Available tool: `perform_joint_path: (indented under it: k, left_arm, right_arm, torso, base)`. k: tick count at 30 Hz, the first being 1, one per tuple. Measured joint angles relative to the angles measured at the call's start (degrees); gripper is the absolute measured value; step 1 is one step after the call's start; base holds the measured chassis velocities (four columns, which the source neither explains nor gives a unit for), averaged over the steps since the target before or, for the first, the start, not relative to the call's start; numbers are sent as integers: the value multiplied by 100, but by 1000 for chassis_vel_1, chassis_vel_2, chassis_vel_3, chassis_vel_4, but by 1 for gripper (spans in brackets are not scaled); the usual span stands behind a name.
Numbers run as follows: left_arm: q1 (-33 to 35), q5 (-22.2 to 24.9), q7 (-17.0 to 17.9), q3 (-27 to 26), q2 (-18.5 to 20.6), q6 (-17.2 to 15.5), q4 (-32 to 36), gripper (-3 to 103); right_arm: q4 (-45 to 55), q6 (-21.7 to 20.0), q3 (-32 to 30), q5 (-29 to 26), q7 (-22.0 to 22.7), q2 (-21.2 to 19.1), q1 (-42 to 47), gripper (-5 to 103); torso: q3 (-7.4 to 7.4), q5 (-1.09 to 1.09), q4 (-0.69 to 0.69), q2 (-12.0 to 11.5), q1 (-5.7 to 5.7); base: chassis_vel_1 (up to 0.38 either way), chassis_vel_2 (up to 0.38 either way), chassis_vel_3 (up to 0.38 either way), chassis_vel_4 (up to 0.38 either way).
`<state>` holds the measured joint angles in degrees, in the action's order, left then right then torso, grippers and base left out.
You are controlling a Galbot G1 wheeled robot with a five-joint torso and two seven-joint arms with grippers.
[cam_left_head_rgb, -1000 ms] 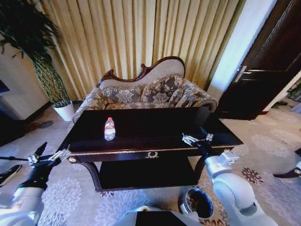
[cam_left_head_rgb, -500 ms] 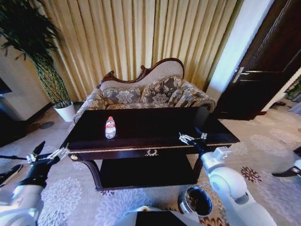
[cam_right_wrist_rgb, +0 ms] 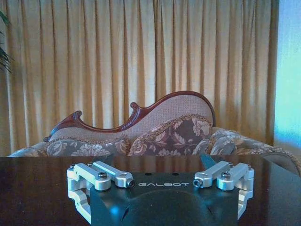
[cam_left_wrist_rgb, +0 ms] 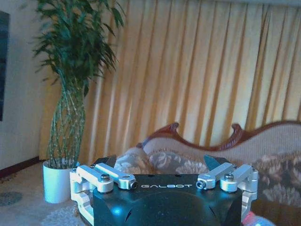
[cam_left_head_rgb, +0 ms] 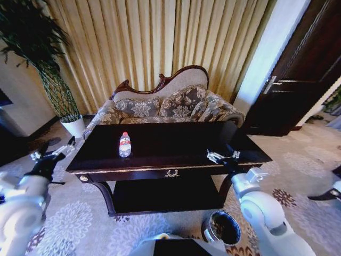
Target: Move to the front of the table and place the trash on the table into the trash bin.
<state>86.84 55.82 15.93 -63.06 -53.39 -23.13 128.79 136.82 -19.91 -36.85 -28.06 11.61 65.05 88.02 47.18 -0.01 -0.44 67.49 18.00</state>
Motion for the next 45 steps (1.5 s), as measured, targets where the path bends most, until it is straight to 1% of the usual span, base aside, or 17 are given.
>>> perform_joint_path:
  k: [1,4,5,10,11,13,14,16,18,19,21,23,24,30,35,41,45]
  left_arm:
    - [-234,44,-5,155,216,-77,-183,100]
    - [-403,88,-43,275,353,-133,-277,100]
    - [-670,162,-104,502,534,-222,-360,100]
    - [-1029,193,56,961,697,-505,-313,100]
    - [-1221,200,331,1262,719,-725,-195,100]
    - [-1402,202,678,1621,719,-857,-83,100]
    - [-1402,202,678,1621,719,-857,-83,100]
    - [-1686,193,1166,2231,699,-924,9,100]
    - [-1898,151,1455,2645,681,-962,21,100]
    - [-1898,151,1455,2645,681,-962,21,100]
    - [-2127,84,1906,3197,669,-1012,36,100]
    - [-2154,75,1974,3273,670,-1016,38,100]
    - [-2230,40,2112,3490,672,-1018,20,100]
    - [-2535,-89,2221,3859,590,-960,-344,100]
    - [-2523,-89,2292,3982,496,-924,-491,100]
    - [-2570,-199,2141,4109,364,-828,-755,100]
    - [-2765,-308,2087,4394,233,-803,-921,100]
  right_arm:
    - [3,1,-4,42,25,17,2,100]
    - [3,1,-5,72,43,37,3,100]
    - [-18,2,-6,129,57,83,-3,100]
    - [-65,3,-5,205,69,177,-4,100]
    - [-75,5,-6,224,77,218,3,100]
    - [-91,6,-29,241,87,241,16,100]
    - [-91,6,-29,241,87,241,16,100]
    - [-107,10,-85,243,103,239,24,100]
    - [-122,14,-109,243,108,231,13,100]
    - [-122,14,-109,243,108,231,13,100]
    - [-175,27,-119,241,114,228,-30,100]
    - [-192,31,-118,241,114,233,-40,100]
    - [-247,67,-100,246,115,251,-57,100]
    - [-393,161,-40,313,114,318,-94,100]
    - [-406,174,-33,307,113,300,-167,100]
    - [-401,176,-73,288,113,273,-172,100]
    - [-390,178,-99,267,113,248,-192,100]
  torso:
    - [0,0,0,0,0]
    - [0,1,1,0,0]
    - [0,1,1,0,0]
    - [0,1,1,0,0]
    - [0,2,1,0,0]
    - [0,2,1,0,0]
    - [0,2,1,0,0]
    - [0,2,1,0,0]
    - [0,2,0,0,0]
    - [0,2,0,0,0]
    - [0,2,0,-1,0]
    - [0,2,0,-1,0]
    - [0,2,1,0,0]
    - [0,1,0,-1,0]
    - [0,1,2,0,0]
    - [-1,2,2,0,0]
    - [0,2,1,0,0]
  base:
    - [0,0,0,0]
    - [0,0,0,0]
    - [0,0,0,0]
    - [0,0,0,0]
    - [0,0,0,0]
    - [0,0,0,0]
    - [0,0,0,0]
    - [0,0,0,0]
    - [0,0,0,0]
    - [0,0,0,0]
    - [0,0,0,0]
    - [0,0,0,0]
    - [0,0,0,0]
    - [0,0,0,0]
    - [0,0,0,0]
    - [0,0,0,0]
    - [0,0,0,0]
